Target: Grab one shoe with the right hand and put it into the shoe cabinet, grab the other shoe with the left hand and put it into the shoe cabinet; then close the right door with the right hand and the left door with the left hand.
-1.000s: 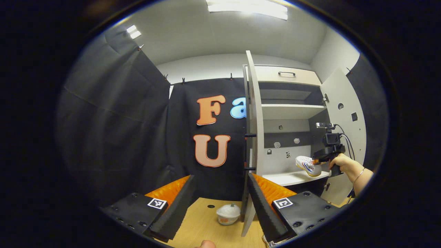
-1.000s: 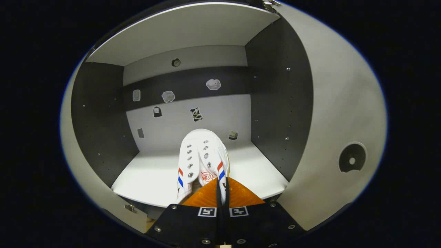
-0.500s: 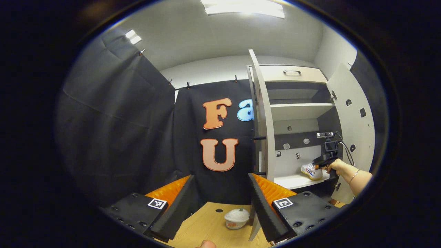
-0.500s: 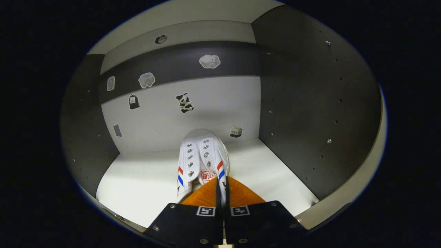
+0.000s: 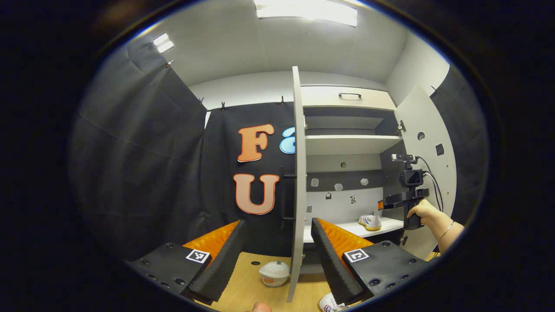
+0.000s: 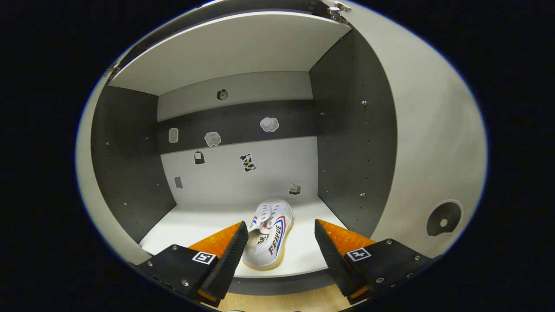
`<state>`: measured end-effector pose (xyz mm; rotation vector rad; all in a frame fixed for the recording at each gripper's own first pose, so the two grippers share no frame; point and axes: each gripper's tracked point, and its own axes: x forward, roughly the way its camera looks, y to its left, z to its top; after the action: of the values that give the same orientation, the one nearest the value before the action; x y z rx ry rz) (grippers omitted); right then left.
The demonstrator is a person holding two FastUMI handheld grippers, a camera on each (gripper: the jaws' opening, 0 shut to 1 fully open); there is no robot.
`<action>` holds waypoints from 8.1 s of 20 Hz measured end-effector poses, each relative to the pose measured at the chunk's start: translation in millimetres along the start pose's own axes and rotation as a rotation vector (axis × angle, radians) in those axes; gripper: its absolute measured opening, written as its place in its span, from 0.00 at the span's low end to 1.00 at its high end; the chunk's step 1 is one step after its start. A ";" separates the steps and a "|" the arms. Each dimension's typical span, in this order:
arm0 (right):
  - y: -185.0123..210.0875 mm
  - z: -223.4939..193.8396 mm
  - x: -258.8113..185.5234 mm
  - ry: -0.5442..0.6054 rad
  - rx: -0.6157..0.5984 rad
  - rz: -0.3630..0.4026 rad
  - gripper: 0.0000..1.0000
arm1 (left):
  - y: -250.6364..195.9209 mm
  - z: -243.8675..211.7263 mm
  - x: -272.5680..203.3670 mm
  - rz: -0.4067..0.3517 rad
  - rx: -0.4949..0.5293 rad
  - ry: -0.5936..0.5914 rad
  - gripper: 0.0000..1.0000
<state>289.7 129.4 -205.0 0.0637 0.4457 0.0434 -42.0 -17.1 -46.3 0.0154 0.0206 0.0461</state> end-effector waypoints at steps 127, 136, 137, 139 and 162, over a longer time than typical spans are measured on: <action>-56.3 -134.4 -135.9 -0.162 -0.083 0.169 0.93 | -179.9 -177.2 319.1 -0.199 0.024 0.599 0.96; -36.9 -111.0 -214.6 -0.231 -0.119 0.199 0.93 | -141.9 -95.3 191.6 -0.178 0.056 0.327 0.96; -36.9 -107.1 -225.1 -0.240 -0.123 0.198 0.93 | -137.7 -86.1 174.3 -0.180 0.050 0.303 0.96; -36.2 -96.6 -244.3 -0.260 -0.118 0.203 0.93 | -128.3 -64.4 144.5 -0.182 0.033 0.252 0.96; -221.7 6.1 -262.0 -0.307 -0.089 -0.100 0.93 | 59.3 29.5 22.0 -0.014 0.047 0.040 0.95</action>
<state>62.4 -106.6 -102.8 -0.0396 0.1397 -0.0449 -22.1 42.7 -16.4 0.0609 0.0615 0.0319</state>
